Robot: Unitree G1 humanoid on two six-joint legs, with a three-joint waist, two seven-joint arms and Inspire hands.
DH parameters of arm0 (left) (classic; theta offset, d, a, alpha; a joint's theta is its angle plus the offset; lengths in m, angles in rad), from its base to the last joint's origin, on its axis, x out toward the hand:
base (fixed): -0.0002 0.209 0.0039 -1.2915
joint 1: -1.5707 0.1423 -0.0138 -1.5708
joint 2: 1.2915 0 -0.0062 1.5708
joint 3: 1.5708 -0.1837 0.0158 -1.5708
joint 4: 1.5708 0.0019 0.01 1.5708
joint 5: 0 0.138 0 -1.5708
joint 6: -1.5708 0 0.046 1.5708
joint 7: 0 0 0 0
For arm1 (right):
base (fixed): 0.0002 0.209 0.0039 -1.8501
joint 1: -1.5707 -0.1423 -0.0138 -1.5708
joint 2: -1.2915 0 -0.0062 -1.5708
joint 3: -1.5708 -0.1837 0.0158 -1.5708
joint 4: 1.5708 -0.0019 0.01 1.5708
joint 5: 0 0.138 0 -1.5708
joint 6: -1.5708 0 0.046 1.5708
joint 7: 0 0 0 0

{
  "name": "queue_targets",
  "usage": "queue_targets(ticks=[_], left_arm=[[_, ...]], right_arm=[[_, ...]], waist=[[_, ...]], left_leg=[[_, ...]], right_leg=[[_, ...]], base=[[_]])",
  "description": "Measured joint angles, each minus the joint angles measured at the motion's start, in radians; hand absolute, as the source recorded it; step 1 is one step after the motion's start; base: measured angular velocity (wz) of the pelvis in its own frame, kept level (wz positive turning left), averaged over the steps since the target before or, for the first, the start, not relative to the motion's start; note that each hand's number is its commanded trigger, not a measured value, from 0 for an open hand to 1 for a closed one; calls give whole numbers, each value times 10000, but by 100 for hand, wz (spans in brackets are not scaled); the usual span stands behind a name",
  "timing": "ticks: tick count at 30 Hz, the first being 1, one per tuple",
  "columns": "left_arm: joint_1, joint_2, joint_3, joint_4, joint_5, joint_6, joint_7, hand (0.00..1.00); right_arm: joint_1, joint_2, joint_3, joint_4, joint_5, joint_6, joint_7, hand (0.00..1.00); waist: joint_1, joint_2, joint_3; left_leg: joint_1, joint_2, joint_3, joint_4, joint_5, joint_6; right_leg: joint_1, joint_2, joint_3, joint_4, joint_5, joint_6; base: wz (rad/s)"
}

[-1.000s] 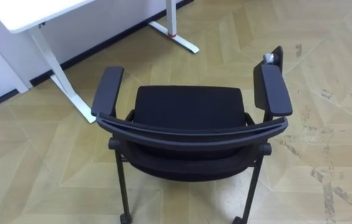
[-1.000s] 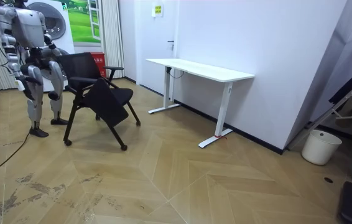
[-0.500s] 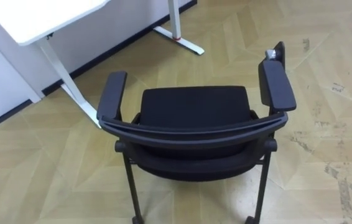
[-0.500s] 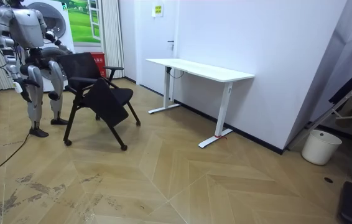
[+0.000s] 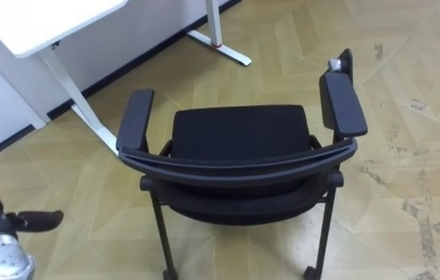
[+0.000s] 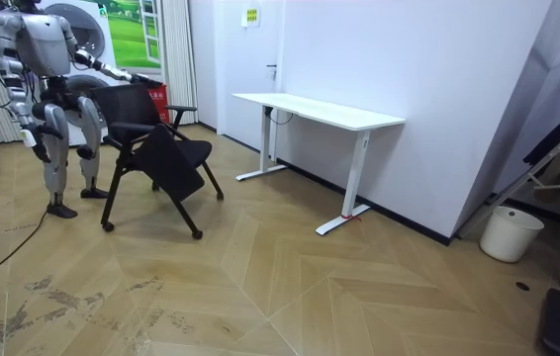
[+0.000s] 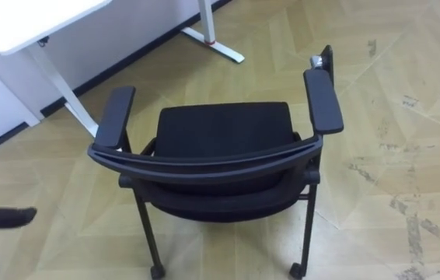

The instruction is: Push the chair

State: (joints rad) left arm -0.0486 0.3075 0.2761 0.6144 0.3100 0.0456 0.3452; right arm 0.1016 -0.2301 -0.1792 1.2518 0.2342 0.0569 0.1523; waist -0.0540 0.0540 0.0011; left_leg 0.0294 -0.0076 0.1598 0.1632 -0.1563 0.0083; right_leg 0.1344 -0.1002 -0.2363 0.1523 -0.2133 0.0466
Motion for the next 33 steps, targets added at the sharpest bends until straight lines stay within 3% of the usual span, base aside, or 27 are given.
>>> queue_targets(ticks=[6,10,15,23,27,29,31,33], left_arm=[[-17,-89,-944,-1085,1608,330,-153,0],[-12,-90,-1131,-1646,2154,425,-441,0],[-13,-89,-1818,-3082,3112,648,-646,0],[-31,-77,-2591,-3589,3383,722,-1870,0],[-50,347,-3410,-3600,3391,784,-2932,0],[-64,403,-3596,-3608,3387,776,-3471,0],[-88,534,-3570,-3760,3390,801,-3983,0],[-90,912,-3581,-4280,3389,799,-4734,0]], right_arm=[[-100,104,396,0,0,13,17,0],[-99,121,402,-10,5,10,32,0],[-54,95,516,-24,99,72,33,0],[-152,105,717,-24,143,63,15,0],[-351,-52,1003,16,125,59,26,0],[-403,-98,999,6,85,37,32,0],[-410,-108,982,-16,-39,-24,35,0],[-409,-122,985,-29,-63,-48,34,0]], waist=[[-113,-10,-37],[-247,5,-46],[-263,1,-48],[-545,51,-27],[-634,137,98],[-727,185,129],[-758,260,97],[-776,293,91]], left_leg=[[-6,-8,32,2,0,0],[-7,-7,4,16,0,0],[-5,-4,18,15,0,0],[-11,0,36,15,0,0],[-71,-2,43,20,-2,3],[-114,3,57,11,-2,3],[-202,8,90,17,-1,2],[-210,3,127,21,-1,1]], right_leg=[[-34,-2,132,-3,0,0],[-33,-2,131,-11,1,0],[-46,-3,172,-6,1,-1],[-35,0,179,-6,2,-1],[-119,-5,209,6,2,0],[-155,-3,200,9,2,0],[-194,4,205,7,2,0],[-200,-3,275,2,2,0]], base=[[0],[0],[0],[0],[0],[0],[0],[-2]])
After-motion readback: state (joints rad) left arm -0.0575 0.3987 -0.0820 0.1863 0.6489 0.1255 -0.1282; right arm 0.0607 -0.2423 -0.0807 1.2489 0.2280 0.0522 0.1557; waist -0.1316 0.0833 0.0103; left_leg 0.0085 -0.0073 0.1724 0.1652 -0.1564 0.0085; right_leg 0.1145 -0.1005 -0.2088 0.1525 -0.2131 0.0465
